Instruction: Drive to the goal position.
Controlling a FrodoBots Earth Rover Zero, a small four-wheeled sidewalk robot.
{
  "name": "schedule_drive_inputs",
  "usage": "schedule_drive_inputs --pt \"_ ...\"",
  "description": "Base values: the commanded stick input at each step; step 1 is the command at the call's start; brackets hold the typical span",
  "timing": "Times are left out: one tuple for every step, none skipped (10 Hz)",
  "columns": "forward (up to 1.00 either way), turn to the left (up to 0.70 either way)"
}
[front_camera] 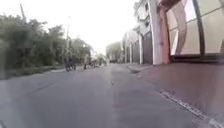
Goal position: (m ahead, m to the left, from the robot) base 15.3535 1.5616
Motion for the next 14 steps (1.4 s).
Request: schedule_drive_inputs --pt "1.00 -0.14" --pt "1.00 0.00" --pt "1.00 0.04" --pt "1.00 0.04" --pt "1.00 0.04" --pt "1.00 0.04" --pt "1.00 0.04" --pt "1.00 0.04" --pt "1.00 0.04" --pt "1.00 0.04" --pt "1.00 0.04" --pt "1.00 0.04" --pt "1.00 0.04" --pt "1.00 0.04"
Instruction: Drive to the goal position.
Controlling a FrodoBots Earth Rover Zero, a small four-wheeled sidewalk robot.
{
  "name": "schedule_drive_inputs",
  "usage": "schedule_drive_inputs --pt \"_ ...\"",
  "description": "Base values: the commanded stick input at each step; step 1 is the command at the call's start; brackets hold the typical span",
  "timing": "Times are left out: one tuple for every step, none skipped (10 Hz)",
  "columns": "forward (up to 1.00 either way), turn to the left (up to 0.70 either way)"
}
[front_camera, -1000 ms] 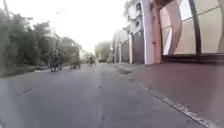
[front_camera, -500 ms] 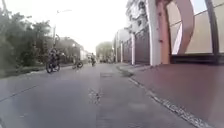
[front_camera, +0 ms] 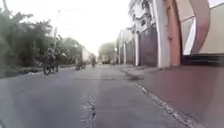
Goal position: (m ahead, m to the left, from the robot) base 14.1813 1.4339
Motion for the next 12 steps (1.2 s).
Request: schedule_drive_inputs --pt "1.00 0.04" --pt "1.00 0.04" --pt "1.00 0.04" --pt "1.00 0.04" --pt "1.00 0.04" --pt "1.00 0.04" --pt "1.00 0.04" --pt "1.00 0.04" --pt "1.00 0.04" --pt "1.00 0.04" --pt "1.00 0.04" --pt "1.00 0.04"
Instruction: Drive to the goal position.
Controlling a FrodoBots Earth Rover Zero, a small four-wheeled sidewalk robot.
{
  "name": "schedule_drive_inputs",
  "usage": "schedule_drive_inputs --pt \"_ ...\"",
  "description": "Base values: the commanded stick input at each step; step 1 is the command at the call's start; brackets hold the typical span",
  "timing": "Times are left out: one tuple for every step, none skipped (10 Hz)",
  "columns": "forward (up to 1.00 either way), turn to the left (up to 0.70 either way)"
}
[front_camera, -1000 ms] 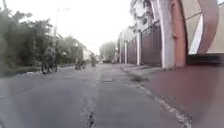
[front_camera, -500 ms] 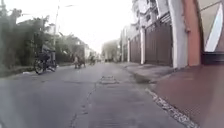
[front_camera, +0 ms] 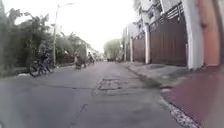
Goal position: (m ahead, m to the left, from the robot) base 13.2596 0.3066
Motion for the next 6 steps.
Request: schedule_drive_inputs --pt "1.00 0.04" --pt "1.00 0.04" --pt "1.00 0.04" --pt "1.00 0.04" --pt "1.00 0.04" --pt "1.00 0.04"
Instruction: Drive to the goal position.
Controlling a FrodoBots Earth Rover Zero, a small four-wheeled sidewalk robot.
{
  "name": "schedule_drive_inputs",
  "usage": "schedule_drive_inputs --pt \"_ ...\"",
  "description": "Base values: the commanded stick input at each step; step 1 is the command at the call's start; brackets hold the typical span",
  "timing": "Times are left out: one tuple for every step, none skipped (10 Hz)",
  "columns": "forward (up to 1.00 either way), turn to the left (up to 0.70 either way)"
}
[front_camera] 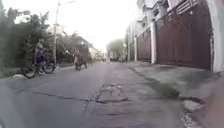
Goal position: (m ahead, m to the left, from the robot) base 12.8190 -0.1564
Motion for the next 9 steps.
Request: schedule_drive_inputs --pt "1.00 0.04" --pt "1.00 0.04" --pt "1.00 0.04" --pt "1.00 0.04" --pt "1.00 0.04" --pt "1.00 0.04" --pt "1.00 0.04" --pt "1.00 0.04" --pt "1.00 0.04"
